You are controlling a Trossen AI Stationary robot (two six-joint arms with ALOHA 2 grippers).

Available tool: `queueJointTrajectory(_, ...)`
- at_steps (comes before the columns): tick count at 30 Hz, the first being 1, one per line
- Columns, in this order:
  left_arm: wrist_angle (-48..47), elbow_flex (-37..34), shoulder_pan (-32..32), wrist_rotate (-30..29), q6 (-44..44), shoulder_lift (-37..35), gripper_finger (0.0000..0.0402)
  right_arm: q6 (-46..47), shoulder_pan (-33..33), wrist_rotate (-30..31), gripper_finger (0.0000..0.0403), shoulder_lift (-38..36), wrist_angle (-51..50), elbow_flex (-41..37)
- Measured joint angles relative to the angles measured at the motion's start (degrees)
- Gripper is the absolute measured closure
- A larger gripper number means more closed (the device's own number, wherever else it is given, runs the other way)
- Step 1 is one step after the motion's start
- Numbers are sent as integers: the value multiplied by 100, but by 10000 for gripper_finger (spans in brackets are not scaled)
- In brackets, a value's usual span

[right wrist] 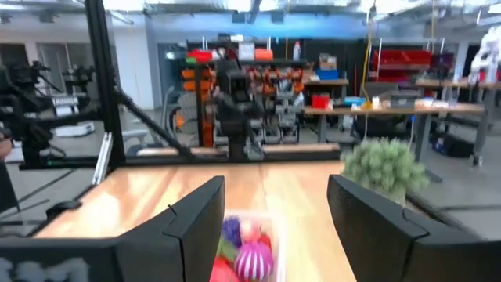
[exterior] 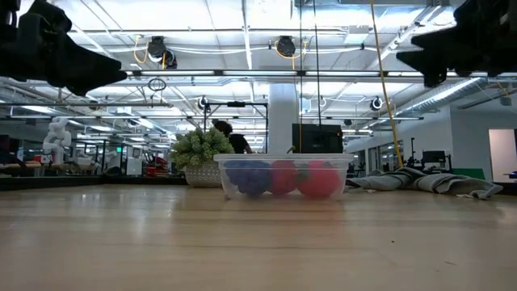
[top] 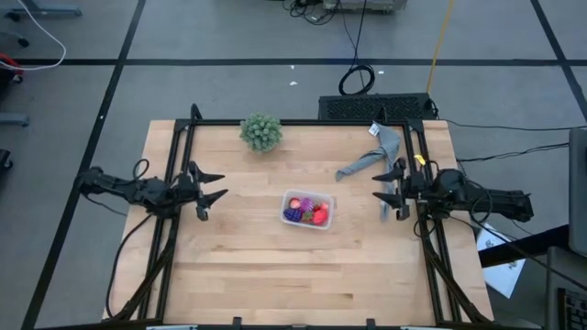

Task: Pick and placing Produce into tupperware
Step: Return to Home Position

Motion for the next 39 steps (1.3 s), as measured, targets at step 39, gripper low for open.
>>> queueJointTrajectory(39, -8, -4, -293, -481, -450, 1, 174, 203, -4, 109, 183, 9, 282, -521)
